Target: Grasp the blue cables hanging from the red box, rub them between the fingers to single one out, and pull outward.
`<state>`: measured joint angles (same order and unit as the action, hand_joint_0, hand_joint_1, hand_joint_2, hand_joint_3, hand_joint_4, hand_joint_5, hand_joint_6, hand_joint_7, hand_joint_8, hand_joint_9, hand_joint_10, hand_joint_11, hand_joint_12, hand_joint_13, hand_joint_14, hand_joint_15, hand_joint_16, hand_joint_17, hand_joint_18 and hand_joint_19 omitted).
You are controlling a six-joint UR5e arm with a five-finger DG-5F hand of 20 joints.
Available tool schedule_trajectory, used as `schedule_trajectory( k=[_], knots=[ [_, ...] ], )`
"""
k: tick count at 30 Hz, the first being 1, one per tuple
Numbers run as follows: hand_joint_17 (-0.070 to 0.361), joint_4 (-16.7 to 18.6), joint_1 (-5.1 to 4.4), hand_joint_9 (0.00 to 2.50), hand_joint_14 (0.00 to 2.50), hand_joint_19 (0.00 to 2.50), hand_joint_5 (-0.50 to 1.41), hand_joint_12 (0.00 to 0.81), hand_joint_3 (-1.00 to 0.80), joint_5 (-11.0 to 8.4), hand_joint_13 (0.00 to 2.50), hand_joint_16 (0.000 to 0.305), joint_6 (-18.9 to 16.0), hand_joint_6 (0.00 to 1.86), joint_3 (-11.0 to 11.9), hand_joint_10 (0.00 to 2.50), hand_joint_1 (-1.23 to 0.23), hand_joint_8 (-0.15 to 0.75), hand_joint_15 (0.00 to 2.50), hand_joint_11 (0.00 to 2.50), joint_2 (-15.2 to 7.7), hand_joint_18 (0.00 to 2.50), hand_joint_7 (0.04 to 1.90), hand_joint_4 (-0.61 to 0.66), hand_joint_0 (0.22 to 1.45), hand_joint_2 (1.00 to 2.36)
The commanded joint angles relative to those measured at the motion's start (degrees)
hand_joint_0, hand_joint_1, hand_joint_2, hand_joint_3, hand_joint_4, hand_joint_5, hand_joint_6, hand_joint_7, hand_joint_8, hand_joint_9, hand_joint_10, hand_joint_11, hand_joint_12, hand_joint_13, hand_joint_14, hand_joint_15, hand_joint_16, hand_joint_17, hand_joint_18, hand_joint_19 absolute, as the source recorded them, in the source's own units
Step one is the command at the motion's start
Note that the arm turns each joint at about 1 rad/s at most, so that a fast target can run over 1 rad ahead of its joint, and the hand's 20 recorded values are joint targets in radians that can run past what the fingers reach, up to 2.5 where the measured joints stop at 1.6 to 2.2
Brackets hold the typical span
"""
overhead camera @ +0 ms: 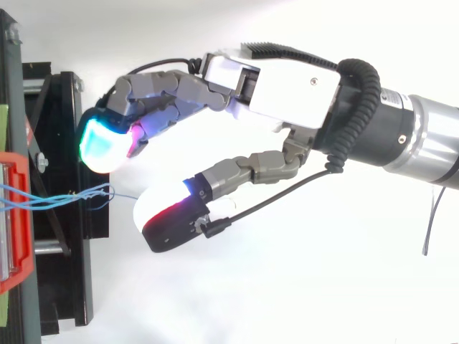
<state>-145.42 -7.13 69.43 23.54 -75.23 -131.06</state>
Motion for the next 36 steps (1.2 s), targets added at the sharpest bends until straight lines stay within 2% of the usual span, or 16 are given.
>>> schedule_trajectory(
  k=[1, 15, 17, 18, 19, 20, 21, 23, 25, 36],
  knots=[
    [0.143, -0.21, 0.1, 0.73, 0.01, 0.45, -0.11, 0.429, -0.5, 0.01, 0.52, 0.064, 0.02, 0.5, 0.0, 0.01, -0.68, 0.344, 0.31, 0.39, -0.07, 0.65, 1.12, 0.32, 0.48, 1.0],
    [0.143, 0.14, 0.36, 0.73, 0.01, 0.45, -0.11, 0.428, -0.5, 0.09, 0.52, 0.064, 0.37, 0.5, 0.0, 0.01, -0.68, 0.344, 0.31, 0.39, -0.07, 0.65, 1.12, 0.33, 0.49, 1.0],
    [0.143, 0.23, 0.36, 0.73, 0.01, 0.45, -0.11, 0.428, -0.5, 0.09, 0.52, 0.064, 0.19, 0.5, 0.26, 0.01, -0.68, 0.344, 0.31, 0.39, -1.39, 0.65, 1.12, 0.33, 0.49, 1.0],
    [0.143, 0.31, 0.45, 0.73, 0.01, 0.45, -0.11, 0.428, -0.5, 0.09, 0.52, 0.063, 0.02, 0.5, 0.88, 0.01, -0.68, 0.345, 0.31, 0.39, -1.83, 0.65, 1.12, 0.32, 0.49, 1.0],
    [0.143, 0.05, 0.63, 0.73, 0.01, 0.46, -0.11, 0.427, -0.5, 0.27, 0.52, 0.064, -0.6, 0.5, 2.46, 0.01, -0.68, 0.343, 0.31, 0.39, -3.94, 0.65, 1.12, 0.32, 0.49, 1.0],
    [0.143, -0.04, 0.72, 0.73, 0.01, 0.46, -0.11, 0.428, -0.5, 0.18, 0.52, 0.064, -1.04, 0.5, 3.34, 0.01, -0.68, 0.34, 0.31, 0.39, -4.99, 0.65, 1.12, 0.32, 0.49, 1.0],
    [0.143, -0.48, 0.98, 0.73, 0.01, 0.46, -0.11, 0.428, -0.5, 0.18, 0.52, 0.064, -2.09, 0.5, 5.45, 0.01, -0.68, 0.344, 0.31, 0.39, -6.4, 0.65, 1.12, 0.33, 0.49, 1.0],
    [0.143, -1.97, 1.07, 0.73, 0.01, 0.46, -0.11, 0.428, -0.5, 0.71, 0.52, 0.063, -3.58, 0.5, 8.26, 0.01, -0.68, 0.344, 0.31, 0.4, -8.6, 0.65, 1.12, 0.32, 0.49, 1.0],
    [0.143, -3.99, 1.07, 0.73, 0.01, 0.46, -0.11, 0.428, -0.5, 1.06, 0.52, 0.064, -4.02, 0.5, 10.46, 0.01, -0.68, 0.343, 0.31, 0.39, -9.56, 0.65, 1.12, 0.33, 0.49, 1.0],
    [0.14, -4.17, 1.07, 0.74, 0.01, 0.47, -0.11, 0.423, -0.5, 1.24, 0.53, 0.062, -4.2, 0.5, 10.55, 0.01, -0.68, 0.341, 0.32, 0.39, -9.56, 0.65, 1.13, 0.32, 0.5, 1.0]
  ],
)
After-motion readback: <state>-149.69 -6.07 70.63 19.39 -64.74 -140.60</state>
